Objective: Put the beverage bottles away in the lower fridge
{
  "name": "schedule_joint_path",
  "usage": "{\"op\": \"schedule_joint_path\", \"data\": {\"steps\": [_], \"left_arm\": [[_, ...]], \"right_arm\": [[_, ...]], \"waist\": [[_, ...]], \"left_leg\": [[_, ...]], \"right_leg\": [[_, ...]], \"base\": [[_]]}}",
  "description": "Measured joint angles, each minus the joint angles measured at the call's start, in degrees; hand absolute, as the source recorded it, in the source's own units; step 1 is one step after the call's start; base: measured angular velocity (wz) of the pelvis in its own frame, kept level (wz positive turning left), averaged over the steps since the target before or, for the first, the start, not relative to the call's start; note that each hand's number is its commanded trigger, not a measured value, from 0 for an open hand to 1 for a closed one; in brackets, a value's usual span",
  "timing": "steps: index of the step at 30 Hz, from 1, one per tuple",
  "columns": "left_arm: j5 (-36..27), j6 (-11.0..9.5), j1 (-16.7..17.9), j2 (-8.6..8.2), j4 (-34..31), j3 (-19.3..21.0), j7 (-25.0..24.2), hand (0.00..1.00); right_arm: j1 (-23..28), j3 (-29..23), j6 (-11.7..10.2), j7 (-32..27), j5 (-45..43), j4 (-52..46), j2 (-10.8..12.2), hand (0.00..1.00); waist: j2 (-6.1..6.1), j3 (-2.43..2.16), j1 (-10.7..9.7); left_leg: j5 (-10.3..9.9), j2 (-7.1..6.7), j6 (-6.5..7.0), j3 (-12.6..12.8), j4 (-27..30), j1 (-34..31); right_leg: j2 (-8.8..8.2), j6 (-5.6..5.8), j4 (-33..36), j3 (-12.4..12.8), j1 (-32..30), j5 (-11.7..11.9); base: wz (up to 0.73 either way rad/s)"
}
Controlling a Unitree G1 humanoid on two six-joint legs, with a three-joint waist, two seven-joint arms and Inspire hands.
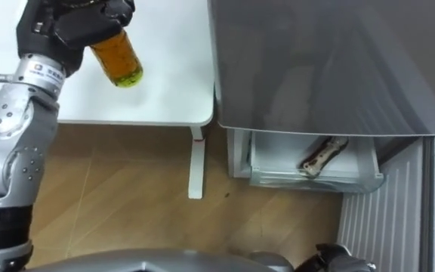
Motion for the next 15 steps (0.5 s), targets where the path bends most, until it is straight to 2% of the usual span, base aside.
{"op": "schedule_joint_path", "data": {"steps": [3,7,11,15], "left_arm": [[-3.18,0.00,2.29,-0.45,-0.02,-2.47,-2.58,1.00],[-4.31,0.01,6.26,-0.68,2.80,-5.61,-4.20,1.00],[-4.42,0.15,8.38,-0.89,5.25,-7.47,-4.15,1.00],[-4.44,0.08,9.93,-1.21,7.08,-8.61,-4.50,1.00]], "right_arm": [[-0.41,1.55,-0.05,-0.34,0.07,-1.39,-0.24,0.00],[-1.68,3.34,-1.77,-0.76,1.60,-2.98,0.12,0.00],[-2.17,5.45,-3.98,-0.34,2.34,-7.05,1.27,0.00],[-2.01,6.35,-4.02,1.49,4.05,-12.22,2.97,0.00]], "waist": [[-0.22,0.04,0.63],[-1.23,0.53,0.88],[-1.56,0.47,0.77],[-1.56,0.44,0.88]], "left_leg": [[0.00,-0.07,0.00,-0.19,0.09,0.08],[0.00,0.04,0.00,-0.29,0.21,0.10],[-0.01,-0.09,-0.01,-0.68,0.36,-0.75],[-0.01,-0.24,-0.01,-0.80,0.40,-0.92]], "right_leg": [[-0.03,0.00,0.02,-0.15,0.28,0.00],[0.07,0.00,-0.15,-0.53,0.52,0.00],[0.07,-0.02,-0.33,-0.66,0.00,-0.01],[-0.13,0.06,-0.18,-0.60,-0.14,-0.05]], "base": [[0.05],[0.04],[0.06],[0.01]]}}
